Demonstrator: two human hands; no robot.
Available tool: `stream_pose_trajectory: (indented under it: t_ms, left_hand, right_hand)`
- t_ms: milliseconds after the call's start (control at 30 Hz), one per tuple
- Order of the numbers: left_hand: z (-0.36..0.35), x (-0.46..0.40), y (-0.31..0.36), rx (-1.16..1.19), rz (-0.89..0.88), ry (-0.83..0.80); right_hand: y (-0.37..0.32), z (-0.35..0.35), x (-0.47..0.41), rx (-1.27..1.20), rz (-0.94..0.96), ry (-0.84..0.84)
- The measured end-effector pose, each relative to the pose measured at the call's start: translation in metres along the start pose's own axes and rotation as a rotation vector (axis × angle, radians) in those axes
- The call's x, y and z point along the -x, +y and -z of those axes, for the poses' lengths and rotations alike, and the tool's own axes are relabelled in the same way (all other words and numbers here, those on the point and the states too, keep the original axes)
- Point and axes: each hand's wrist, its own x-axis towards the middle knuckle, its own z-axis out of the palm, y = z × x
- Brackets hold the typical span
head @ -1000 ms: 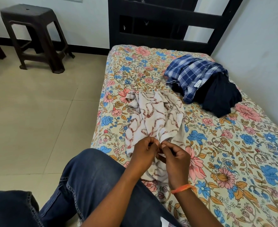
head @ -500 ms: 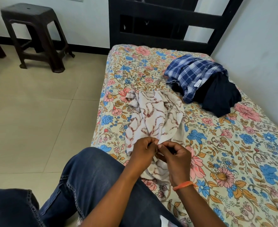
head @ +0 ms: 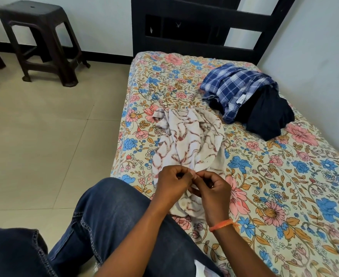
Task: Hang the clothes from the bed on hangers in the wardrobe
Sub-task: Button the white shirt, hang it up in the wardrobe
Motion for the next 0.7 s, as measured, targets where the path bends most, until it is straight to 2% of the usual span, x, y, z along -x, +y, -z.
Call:
stream_pose_trajectory:
  t_ms: [167, 267, 500, 700]
  left_hand:
    - [0.000, -0.008, -0.011, -0.114, -0.013, 0.000]
    - [-0.002, -0.009, -0.013, -0.126, -0.002, -0.021]
    - [-0.002, -0.011, -0.020, -0.065, 0.072, -0.097]
    - [-0.005, -0.014, -0.027, 0.057, 0.163, -0.158]
  right_hand:
    - [-0.004, -0.001, 0.002, -0.068, -0.050, -0.029]
    - [-0.009, -0.002, 0.004, -0.249, -0.182, -0.023]
    - [-0.005, 0.000, -0.005, -0.525, -0.473, -0.176]
    - [-0.003, 0.003, -0.010, -0.647, -0.553, -0.273]
